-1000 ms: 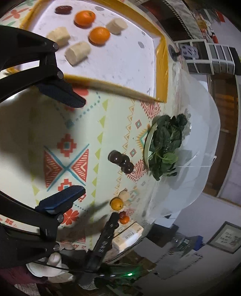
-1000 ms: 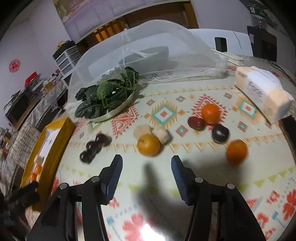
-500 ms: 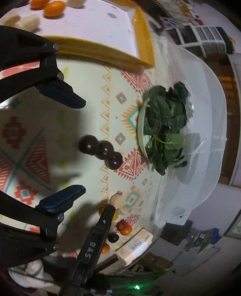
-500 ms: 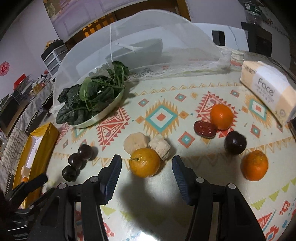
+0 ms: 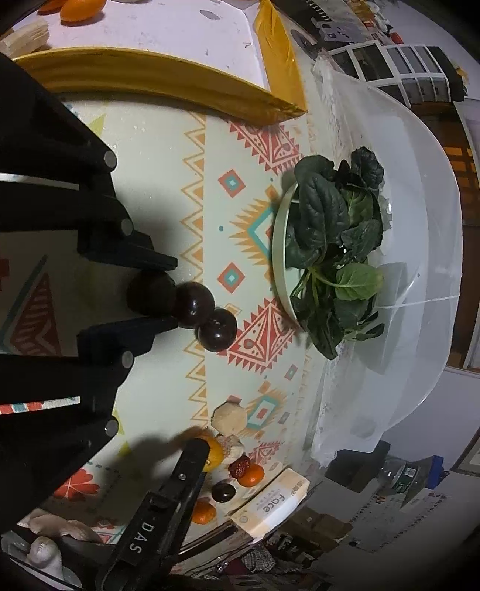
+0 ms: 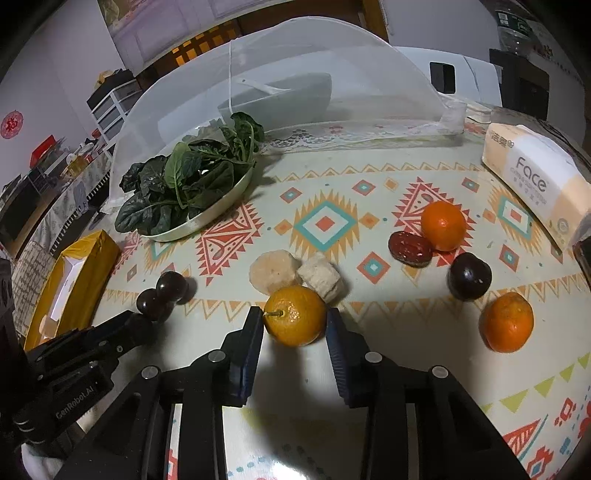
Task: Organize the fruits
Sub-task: 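Carry the plum and mandarin into the white tray and open both tools, then move both open tools back over the remaining fruit, then grasp a tan chunk with the left tool while the right tool grasps an orange, then carry the tan chunk and orange into the white tray and open both tools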
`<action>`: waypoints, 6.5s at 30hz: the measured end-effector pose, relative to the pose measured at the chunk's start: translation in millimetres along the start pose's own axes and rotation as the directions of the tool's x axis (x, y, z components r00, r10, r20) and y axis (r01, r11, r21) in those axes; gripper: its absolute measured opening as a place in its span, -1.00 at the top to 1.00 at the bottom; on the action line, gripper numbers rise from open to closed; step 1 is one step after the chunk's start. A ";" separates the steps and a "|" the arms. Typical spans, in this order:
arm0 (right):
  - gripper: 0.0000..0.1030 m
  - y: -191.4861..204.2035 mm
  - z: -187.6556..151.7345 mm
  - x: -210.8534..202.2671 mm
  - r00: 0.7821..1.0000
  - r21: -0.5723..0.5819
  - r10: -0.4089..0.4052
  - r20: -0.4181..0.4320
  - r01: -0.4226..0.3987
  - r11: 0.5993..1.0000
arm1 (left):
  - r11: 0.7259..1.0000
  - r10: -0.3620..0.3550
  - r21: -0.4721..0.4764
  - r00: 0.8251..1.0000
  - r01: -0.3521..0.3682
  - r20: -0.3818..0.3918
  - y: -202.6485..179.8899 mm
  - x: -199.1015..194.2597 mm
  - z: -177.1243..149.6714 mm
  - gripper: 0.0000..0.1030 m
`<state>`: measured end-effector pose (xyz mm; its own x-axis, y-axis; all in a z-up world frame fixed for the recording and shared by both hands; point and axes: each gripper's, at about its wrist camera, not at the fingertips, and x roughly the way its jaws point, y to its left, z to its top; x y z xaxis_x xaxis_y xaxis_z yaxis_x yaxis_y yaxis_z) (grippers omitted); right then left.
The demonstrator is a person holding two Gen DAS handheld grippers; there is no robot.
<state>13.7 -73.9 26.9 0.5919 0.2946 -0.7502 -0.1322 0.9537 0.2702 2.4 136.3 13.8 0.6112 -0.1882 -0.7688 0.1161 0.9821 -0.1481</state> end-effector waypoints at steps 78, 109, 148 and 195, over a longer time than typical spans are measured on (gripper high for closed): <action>-0.80 -29.3 -5.7 -210.3 0.929 -0.051 -0.079 0.361 0.104 0.993 | 0.989 0.046 -0.147 0.891 0.023 0.452 26.3 -265.9 -26.2 -1.00; 0.31 -115.2 -2.8 -45.0 0.999 0.120 -0.022 0.046 0.017 0.993 | 0.981 -0.191 -0.044 0.981 0.190 -0.028 -75.5 -3.7 52.2 -0.05; 0.30 -125.4 -6.3 -47.7 0.998 0.191 0.038 0.046 -0.046 0.981 | 0.926 -0.301 0.200 0.947 0.319 -0.116 -126.8 26.9 23.5 -0.07; 0.30 88.1 -3.7 -83.8 0.961 -0.121 0.275 0.039 -0.269 0.956 | 0.914 0.119 -0.403 0.977 -0.039 0.175 171.8 -171.1 -87.8 0.43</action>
<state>-50.5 -14.3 111.4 0.5628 0.5432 -0.6230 -0.3817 0.8393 0.3870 -150.9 337.2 65.2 0.7483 -0.0664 -0.6600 -0.2338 0.9047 -0.3561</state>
